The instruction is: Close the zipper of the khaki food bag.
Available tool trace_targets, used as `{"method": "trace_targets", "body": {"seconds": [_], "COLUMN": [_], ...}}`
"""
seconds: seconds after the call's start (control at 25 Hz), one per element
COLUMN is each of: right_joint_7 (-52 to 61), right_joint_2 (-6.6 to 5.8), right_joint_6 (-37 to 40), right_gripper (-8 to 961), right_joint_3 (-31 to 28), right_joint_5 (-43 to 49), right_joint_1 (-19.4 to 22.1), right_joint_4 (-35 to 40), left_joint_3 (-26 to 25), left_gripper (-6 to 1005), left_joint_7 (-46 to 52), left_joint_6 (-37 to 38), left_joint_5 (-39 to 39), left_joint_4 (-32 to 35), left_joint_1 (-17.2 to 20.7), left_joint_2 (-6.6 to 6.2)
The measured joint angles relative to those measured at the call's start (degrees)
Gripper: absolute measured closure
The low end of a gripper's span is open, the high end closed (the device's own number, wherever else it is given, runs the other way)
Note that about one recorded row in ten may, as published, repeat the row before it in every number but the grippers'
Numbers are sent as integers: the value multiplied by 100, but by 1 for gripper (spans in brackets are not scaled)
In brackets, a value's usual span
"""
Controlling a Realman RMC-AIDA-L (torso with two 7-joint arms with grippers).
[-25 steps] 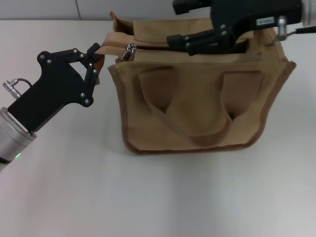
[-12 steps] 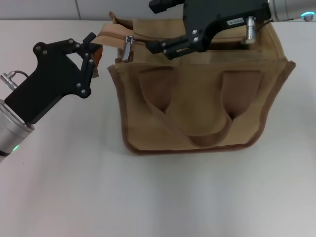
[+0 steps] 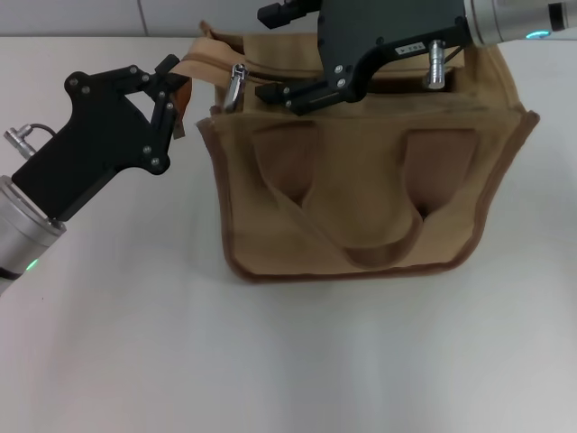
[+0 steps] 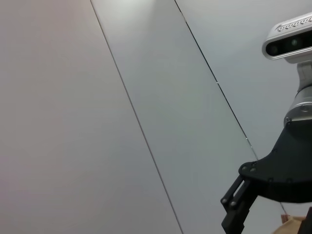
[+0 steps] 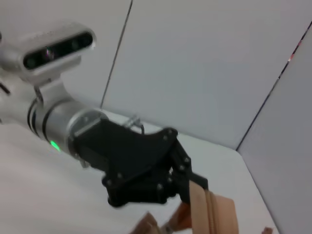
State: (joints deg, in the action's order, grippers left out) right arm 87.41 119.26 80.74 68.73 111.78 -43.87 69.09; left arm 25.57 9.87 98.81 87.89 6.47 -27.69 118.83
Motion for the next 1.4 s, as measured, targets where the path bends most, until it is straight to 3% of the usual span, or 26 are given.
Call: {"method": "trace_targets", "body": {"seconds": [0.24, 0.36, 0.52, 0.6, 0.64, 0.92, 1.4], "right_joint_7": [697, 1660, 3232, 3875, 4394, 5134, 5282], "right_joint_2": [-24, -65, -237, -362, -483, -670, -696], "right_joint_6": [515, 829, 1267, 1446, 1579, 1561, 1156], "right_gripper": [209, 209, 209, 209, 209, 210, 209], "right_joint_3": [-401, -733, -1044, -1121, -1138, -1137, -1079], "right_joint_5": [-595, -844, -925, -965, -986, -922, -846], "right_joint_1": [45, 47, -214, -402, -611, -979, -1257], "right_joint_4": [0, -20, -461, -895, -1428, -2453, -3145], "left_joint_3": [0, 0, -9, -22, -45, -141, -141], "left_gripper": [974, 974, 973, 973, 973, 972, 970], "left_joint_7": [8, 9, 8, 8, 8, 6, -13], "left_joint_6": [-12, -12, -11, -13, -13, 1, 19], "left_joint_5": [0, 0, 0, 0, 0, 0, 0], "left_joint_4": [1, 3, 3, 3, 3, 2, -33], "left_joint_1": [-9, -9, -10, -11, -11, -25, -77], "left_joint_2": [0, 0, 0, 1, 1, 0, 9]}}
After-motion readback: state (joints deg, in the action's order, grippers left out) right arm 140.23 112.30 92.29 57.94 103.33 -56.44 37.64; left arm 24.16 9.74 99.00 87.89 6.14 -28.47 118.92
